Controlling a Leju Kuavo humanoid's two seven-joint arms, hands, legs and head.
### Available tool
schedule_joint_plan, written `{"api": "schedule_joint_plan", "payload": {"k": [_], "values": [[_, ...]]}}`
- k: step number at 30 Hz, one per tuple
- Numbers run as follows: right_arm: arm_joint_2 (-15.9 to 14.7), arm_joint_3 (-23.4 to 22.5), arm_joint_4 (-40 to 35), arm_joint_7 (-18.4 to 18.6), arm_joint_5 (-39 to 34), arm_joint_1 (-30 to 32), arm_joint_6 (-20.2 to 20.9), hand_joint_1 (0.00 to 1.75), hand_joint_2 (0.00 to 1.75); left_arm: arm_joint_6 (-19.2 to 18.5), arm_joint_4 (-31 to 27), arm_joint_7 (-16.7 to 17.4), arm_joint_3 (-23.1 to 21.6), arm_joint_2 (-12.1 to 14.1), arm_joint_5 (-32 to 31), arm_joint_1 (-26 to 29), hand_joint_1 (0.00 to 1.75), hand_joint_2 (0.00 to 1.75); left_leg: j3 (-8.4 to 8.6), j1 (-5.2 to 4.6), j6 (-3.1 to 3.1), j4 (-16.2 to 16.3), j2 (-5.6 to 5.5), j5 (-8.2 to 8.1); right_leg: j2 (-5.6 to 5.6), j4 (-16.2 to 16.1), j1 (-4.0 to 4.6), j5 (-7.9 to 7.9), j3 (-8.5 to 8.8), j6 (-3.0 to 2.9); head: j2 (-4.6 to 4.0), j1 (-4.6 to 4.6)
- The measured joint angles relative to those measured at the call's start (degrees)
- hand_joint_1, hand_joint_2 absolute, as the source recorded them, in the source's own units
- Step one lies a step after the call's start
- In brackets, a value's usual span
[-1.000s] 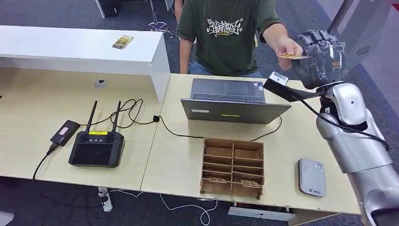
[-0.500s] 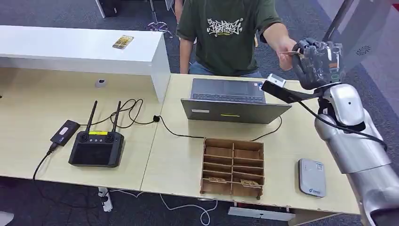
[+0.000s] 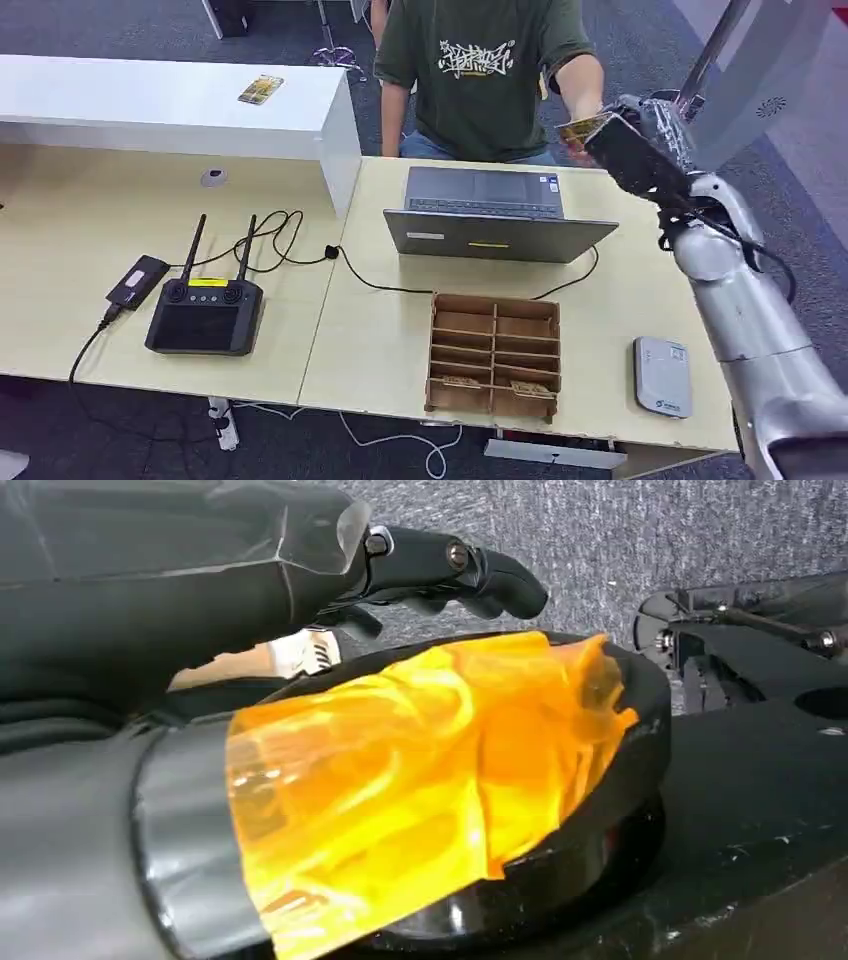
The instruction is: Pass the card to the sensor for recognition and then transmit it.
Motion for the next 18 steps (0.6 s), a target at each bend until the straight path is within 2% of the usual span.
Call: {"api": "schedule_joint_plan", "payload": {"k": [3, 7, 9, 18], "values": [[0.65, -1.20, 1.48, -0.07, -6.14, -0.76, 1.70, 1.75, 1.75, -0.09, 0.00, -0.11, 0.11, 0.00, 0.00, 0.13, 0.00, 0.00, -0.04, 0.01, 0.00, 0.00, -0.15, 0.02, -0.19, 0.00, 0.01, 0.00, 0.01, 0.00, 0.00, 0.02], [0.78, -2.20, 3.84, -0.28, -15.45, -1.83, 6.81, 1.75, 1.75, -0.28, 0.00, -0.11, 0.50, 0.02, 0.00, 0.18, 0.00, 0.00, -0.04, 0.00, 0.00, 0.00, -0.14, 0.02, -0.14, 0.00, -0.01, 0.00, 0.01, 0.00, 0.00, 0.00], [0.78, -2.42, 5.26, -0.52, -18.69, -2.43, 8.06, 1.75, 1.75, -0.35, 0.00, -0.13, 0.68, 0.09, 0.00, 0.19, 0.00, 0.00, -0.04, -0.01, 0.01, 0.00, -0.13, 0.01, -0.15, -0.01, -0.01, 0.00, 0.01, 0.00, 0.00, 0.02], [-0.64, -2.29, 9.31, -0.87, -24.62, -3.27, 7.76, 1.75, 1.75, -0.37, 0.00, -0.13, 1.71, 0.24, 0.00, 0.68, 0.00, 0.00, -0.03, -0.01, 0.01, 0.01, -0.14, 0.01, -0.16, -0.02, -0.01, 0.00, 0.00, 0.00, 0.00, 0.00]]}}
